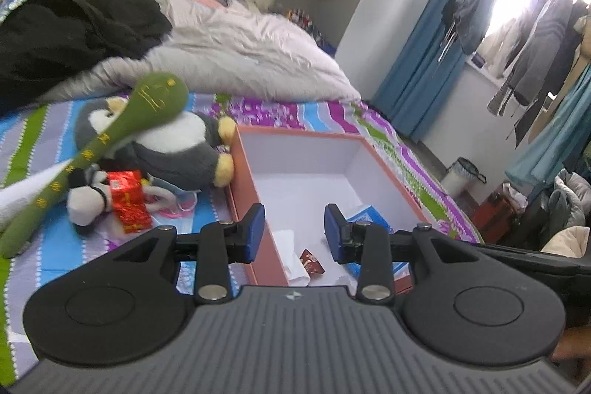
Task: Organize soft objects
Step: 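Withdraw both tools from the box toward the plush pile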
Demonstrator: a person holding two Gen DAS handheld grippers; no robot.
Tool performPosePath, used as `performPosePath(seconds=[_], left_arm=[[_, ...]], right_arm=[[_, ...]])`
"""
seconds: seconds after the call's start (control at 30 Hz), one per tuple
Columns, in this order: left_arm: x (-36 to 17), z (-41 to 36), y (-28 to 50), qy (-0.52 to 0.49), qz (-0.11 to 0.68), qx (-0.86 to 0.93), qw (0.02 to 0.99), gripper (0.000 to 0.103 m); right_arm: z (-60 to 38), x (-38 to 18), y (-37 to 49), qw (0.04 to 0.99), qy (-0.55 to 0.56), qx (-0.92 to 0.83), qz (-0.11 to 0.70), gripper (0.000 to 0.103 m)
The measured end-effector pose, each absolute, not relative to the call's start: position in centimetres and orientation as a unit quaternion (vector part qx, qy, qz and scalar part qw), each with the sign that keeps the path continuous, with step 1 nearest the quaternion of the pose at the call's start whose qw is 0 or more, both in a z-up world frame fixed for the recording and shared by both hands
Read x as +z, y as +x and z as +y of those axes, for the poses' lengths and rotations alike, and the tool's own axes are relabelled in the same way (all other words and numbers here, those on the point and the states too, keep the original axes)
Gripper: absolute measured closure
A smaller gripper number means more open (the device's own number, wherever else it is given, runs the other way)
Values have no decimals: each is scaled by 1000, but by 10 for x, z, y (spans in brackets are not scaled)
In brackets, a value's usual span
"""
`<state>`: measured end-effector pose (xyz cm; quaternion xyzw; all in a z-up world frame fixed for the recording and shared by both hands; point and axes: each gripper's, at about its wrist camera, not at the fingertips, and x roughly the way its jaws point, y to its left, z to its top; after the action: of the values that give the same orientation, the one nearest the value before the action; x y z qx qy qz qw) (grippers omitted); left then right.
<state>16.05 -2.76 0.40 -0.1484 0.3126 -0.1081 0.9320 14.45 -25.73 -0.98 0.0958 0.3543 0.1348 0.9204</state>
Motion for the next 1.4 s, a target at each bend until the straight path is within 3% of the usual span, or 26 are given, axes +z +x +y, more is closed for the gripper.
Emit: performPosePath(seconds=[0.6, 1.4], left_arm=[[22, 14, 42, -145, 273, -35, 950, 62], [-22, 97, 8, -180, 286, 2, 941, 62]], right_arm=[[-216, 7, 66, 919, 79, 225, 313, 61], [-131, -22, 35, 914, 49, 248, 318, 61]])
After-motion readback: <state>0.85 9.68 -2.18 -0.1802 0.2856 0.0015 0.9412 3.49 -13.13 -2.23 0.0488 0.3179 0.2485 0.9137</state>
